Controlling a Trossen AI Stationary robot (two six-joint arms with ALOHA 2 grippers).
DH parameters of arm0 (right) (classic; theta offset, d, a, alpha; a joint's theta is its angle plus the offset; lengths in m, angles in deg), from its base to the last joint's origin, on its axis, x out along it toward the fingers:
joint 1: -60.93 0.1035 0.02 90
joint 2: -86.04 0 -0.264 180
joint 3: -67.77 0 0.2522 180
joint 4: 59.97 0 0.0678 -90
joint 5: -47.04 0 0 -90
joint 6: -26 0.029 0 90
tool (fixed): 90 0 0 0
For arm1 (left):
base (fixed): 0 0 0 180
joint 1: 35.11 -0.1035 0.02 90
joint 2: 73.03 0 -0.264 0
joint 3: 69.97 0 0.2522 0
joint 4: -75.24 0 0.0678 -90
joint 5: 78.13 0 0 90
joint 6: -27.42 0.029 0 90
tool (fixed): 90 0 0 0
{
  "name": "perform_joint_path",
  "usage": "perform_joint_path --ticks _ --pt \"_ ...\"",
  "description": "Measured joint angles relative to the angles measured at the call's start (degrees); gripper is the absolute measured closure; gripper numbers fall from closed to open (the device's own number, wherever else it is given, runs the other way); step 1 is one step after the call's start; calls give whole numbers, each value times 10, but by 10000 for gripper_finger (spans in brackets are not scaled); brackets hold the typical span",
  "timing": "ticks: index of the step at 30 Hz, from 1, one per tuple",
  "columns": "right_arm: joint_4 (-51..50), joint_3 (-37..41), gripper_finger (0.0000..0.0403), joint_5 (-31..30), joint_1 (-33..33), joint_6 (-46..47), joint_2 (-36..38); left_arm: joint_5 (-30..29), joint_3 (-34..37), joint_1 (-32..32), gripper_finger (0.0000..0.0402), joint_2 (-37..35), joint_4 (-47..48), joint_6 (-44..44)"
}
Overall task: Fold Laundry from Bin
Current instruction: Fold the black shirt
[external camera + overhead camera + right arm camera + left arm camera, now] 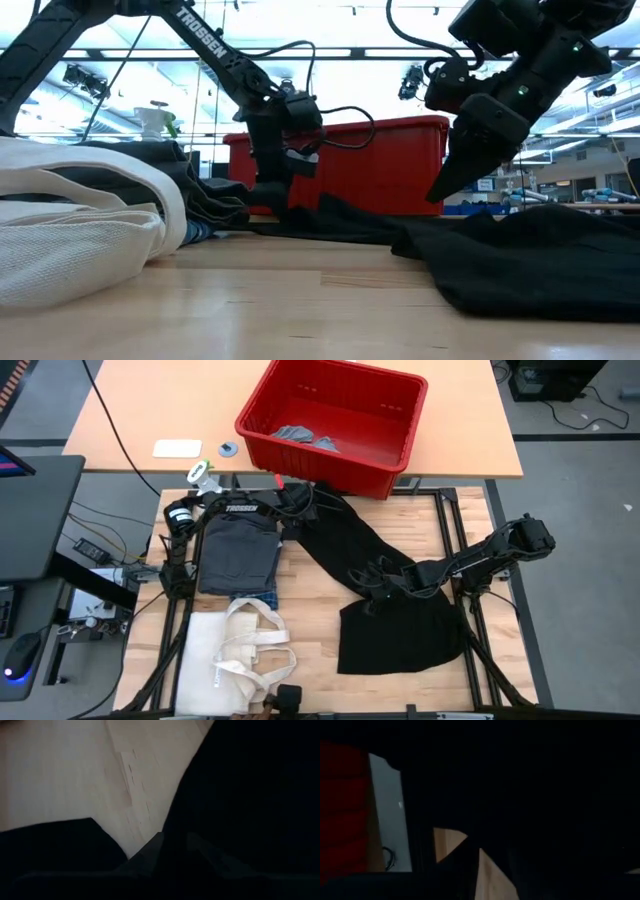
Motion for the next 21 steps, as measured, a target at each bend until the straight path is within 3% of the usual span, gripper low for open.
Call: perform_joint_path --ticks 5,12,21 --pt "1 0 313 -4 0 0 0 -2 0 0 388 0 -22 -4" --pt "-4 0 313 -6 0 0 0 -14 0 3 399 -24 -1 8" --pt "-20 0 313 -17 0 0 0 -16 0 40 400 -148 30 -18"
